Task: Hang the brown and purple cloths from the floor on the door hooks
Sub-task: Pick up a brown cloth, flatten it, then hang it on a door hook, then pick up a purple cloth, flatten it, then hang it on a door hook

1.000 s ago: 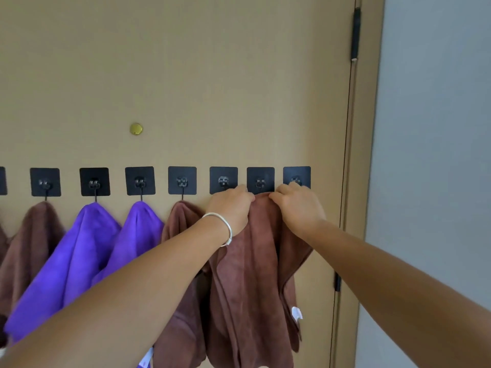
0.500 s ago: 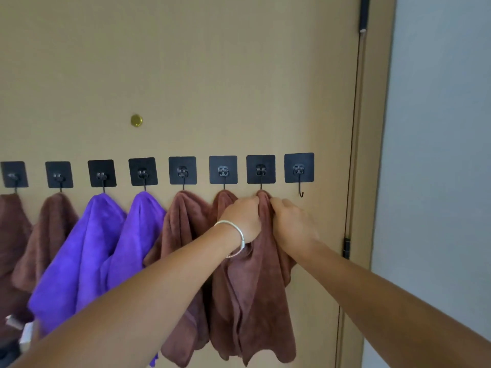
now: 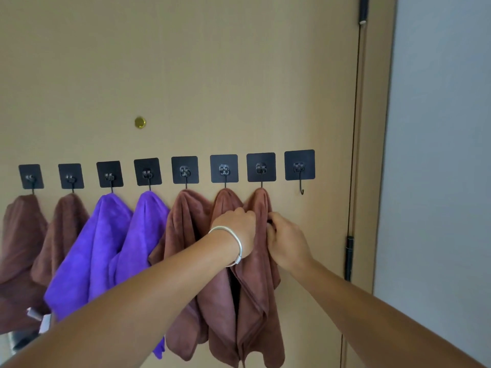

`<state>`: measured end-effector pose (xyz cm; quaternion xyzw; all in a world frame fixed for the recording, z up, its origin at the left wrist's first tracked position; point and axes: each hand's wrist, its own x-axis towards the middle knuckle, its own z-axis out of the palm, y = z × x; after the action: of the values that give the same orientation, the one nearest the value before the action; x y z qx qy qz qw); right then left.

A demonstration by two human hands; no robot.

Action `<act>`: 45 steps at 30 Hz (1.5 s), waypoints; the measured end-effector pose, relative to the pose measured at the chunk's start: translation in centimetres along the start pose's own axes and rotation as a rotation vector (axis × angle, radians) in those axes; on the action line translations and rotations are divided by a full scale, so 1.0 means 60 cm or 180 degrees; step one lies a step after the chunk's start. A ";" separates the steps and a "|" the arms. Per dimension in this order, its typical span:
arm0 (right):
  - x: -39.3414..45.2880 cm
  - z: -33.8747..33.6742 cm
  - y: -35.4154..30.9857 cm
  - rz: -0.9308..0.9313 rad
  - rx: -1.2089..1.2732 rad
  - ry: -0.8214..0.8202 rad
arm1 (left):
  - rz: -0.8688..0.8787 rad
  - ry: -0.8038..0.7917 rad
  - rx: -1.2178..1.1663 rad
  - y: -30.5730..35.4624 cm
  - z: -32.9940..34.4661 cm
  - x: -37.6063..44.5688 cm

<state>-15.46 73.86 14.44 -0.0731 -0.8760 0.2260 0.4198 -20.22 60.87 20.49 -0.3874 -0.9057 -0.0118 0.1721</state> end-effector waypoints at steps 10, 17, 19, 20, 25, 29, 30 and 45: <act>-0.005 -0.006 0.017 0.0062 -0.0376 0.0004 | -0.0177 0.0092 -0.1285 -0.024 -0.004 -0.001; -0.028 -0.016 0.012 0.0024 -0.0811 0.0355 | 0.0472 0.1457 -0.0255 -0.015 -0.005 -0.019; -0.042 -0.033 0.011 -0.0041 -0.1123 0.0345 | 0.0581 0.1450 0.0018 -0.016 0.012 -0.021; -0.049 -0.043 0.010 -0.0030 -0.1285 0.0320 | 0.0580 0.1396 0.0012 -0.015 0.020 -0.022; -0.098 -0.088 -0.006 0.0282 -0.1700 0.0344 | 0.0747 0.1440 -0.0387 -0.005 0.054 -0.036; -0.155 -0.110 -0.039 0.0596 -0.1922 0.0469 | 0.1133 0.1532 -0.0837 0.010 0.062 -0.070; -0.171 -0.113 -0.052 0.0693 -0.1967 0.0490 | 0.1231 0.1507 -0.0908 0.014 0.063 -0.082; -0.509 -0.214 -0.272 0.2374 -0.3375 0.1255 | 0.3373 0.1086 -0.2043 0.219 0.061 -0.288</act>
<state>14.87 54.00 7.47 -0.6063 -0.6916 -0.1220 0.3730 -1.00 58.57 10.01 -0.8072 -0.5028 -0.2571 0.1717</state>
